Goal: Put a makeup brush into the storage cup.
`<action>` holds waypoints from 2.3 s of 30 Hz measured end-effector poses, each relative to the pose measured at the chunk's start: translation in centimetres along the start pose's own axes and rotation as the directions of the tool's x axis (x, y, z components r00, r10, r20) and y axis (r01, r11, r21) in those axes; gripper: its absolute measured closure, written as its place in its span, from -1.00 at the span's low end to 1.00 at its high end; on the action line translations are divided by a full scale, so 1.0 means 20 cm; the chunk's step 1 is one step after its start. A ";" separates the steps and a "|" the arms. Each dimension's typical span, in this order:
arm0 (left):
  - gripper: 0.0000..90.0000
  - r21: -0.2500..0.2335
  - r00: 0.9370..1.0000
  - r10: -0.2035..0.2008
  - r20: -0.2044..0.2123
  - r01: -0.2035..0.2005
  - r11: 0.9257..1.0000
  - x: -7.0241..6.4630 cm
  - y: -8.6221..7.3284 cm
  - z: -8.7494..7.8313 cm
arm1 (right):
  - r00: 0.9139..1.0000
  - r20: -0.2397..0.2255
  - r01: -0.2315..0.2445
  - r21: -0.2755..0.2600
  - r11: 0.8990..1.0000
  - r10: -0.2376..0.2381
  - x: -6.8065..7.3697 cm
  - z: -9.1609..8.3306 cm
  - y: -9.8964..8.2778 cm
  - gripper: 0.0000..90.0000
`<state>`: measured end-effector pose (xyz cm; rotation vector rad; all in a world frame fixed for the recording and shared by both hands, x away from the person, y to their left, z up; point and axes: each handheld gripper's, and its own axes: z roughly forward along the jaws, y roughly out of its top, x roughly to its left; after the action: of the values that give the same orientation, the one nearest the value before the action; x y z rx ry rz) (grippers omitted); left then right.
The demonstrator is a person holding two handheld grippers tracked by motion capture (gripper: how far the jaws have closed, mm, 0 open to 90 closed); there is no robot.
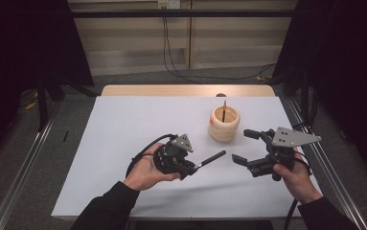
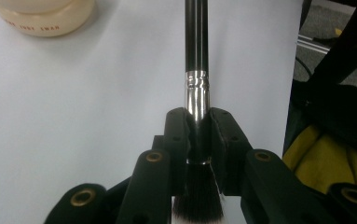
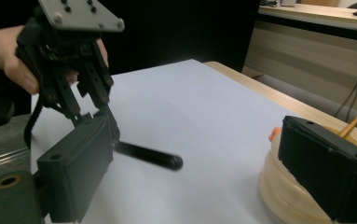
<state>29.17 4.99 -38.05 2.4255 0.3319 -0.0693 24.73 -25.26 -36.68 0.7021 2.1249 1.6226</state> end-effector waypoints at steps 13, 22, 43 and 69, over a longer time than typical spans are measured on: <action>0.73 0.054 0.999 0.031 0.008 -0.031 0.998 -0.02 0.00 0.02 | 0.983 -0.181 0.053 0.152 0.987 -0.025 -0.01 0.13 0.02 -0.63; 0.73 0.082 0.999 0.045 0.026 -0.047 0.996 -0.02 0.00 0.04 | 0.974 -0.226 0.061 0.238 0.969 -0.006 -0.05 0.17 0.05 -0.53; 0.73 0.162 0.995 0.074 0.065 -0.083 0.983 -0.02 -0.01 0.10 | 0.900 -0.428 0.301 0.483 0.822 -0.078 0.01 0.33 0.04 0.14; 0.73 0.196 0.989 0.090 0.118 -0.112 0.974 -0.06 -0.02 0.16 | 0.827 -0.556 0.444 0.562 0.698 -0.078 0.11 0.48 -0.10 0.61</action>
<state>28.08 3.11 -40.60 2.6238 0.1584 -0.1975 28.15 -16.95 -41.21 0.0978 3.0777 0.8806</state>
